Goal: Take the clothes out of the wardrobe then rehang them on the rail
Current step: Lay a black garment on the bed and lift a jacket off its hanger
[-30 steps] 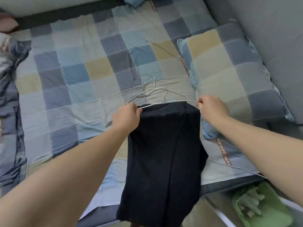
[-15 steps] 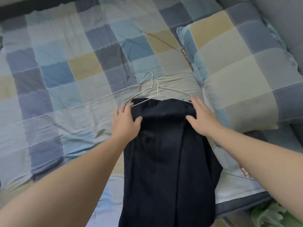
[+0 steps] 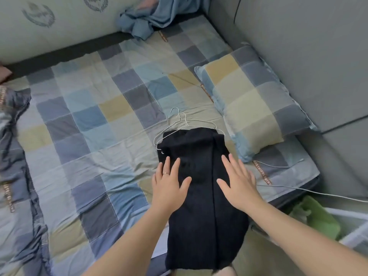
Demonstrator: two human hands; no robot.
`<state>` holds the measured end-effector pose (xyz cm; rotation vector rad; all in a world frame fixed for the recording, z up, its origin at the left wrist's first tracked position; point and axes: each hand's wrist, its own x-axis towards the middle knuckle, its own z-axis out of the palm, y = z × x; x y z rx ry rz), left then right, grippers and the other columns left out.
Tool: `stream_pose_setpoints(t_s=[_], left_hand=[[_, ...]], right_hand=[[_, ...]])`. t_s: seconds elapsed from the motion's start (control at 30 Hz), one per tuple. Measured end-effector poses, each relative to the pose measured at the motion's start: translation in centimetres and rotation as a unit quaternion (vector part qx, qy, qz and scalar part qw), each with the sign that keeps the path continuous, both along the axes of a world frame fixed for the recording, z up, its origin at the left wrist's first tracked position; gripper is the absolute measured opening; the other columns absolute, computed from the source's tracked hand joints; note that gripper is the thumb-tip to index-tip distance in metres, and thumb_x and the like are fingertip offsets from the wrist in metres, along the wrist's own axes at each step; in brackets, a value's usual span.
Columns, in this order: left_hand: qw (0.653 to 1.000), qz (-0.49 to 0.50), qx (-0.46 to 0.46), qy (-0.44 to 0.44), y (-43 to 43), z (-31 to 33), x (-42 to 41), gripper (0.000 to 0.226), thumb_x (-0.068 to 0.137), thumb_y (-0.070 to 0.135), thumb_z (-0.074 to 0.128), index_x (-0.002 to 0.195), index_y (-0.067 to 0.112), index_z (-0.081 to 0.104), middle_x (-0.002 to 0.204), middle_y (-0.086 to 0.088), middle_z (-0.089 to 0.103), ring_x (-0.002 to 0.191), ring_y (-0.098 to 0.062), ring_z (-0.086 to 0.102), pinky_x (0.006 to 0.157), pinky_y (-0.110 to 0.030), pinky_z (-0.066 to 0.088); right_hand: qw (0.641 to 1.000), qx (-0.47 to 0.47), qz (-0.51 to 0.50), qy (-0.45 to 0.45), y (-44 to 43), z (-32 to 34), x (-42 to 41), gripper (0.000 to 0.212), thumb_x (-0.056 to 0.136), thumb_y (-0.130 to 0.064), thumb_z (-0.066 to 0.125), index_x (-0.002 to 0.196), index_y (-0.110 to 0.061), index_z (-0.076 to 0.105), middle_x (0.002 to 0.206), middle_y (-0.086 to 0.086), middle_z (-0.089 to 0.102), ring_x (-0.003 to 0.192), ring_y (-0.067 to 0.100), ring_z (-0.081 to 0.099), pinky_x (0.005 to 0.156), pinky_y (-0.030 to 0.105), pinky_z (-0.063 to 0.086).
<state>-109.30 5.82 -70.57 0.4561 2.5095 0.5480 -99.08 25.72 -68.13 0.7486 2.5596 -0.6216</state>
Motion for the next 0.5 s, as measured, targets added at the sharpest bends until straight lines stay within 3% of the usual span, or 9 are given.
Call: stream_pose_setpoints(t_s=[0.23,0.5], left_hand=[[0.994,-0.097,0.025,0.040,-4.2,7.6,3.0,0.070,0.096,0.062,0.034,0.157,0.040,0.007,0.167,0.005,-0.006,0.152,-0.022,-0.010,0.121,-0.048,0.002],[0.963,-0.240,0.080,0.090,-4.0,12.4,7.8,0.072,0.093,0.068,0.029,0.155,0.045,0.002,0.166,0.009,-0.009,0.151,-0.018,-0.017,0.122,-0.049,-0.003]], right_hand=[[0.993,0.078,-0.083,0.028,-5.4,8.5,6.1,0.070,0.098,-0.056,0.031,0.152,-0.039,-0.010,0.164,-0.010,-0.013,0.151,0.022,-0.012,0.119,0.056,0.003],[0.973,0.162,-0.151,0.060,-9.0,14.2,15.6,0.073,0.096,-0.060,0.030,0.152,-0.040,-0.013,0.163,-0.012,-0.017,0.150,0.023,-0.013,0.117,0.058,-0.001]])
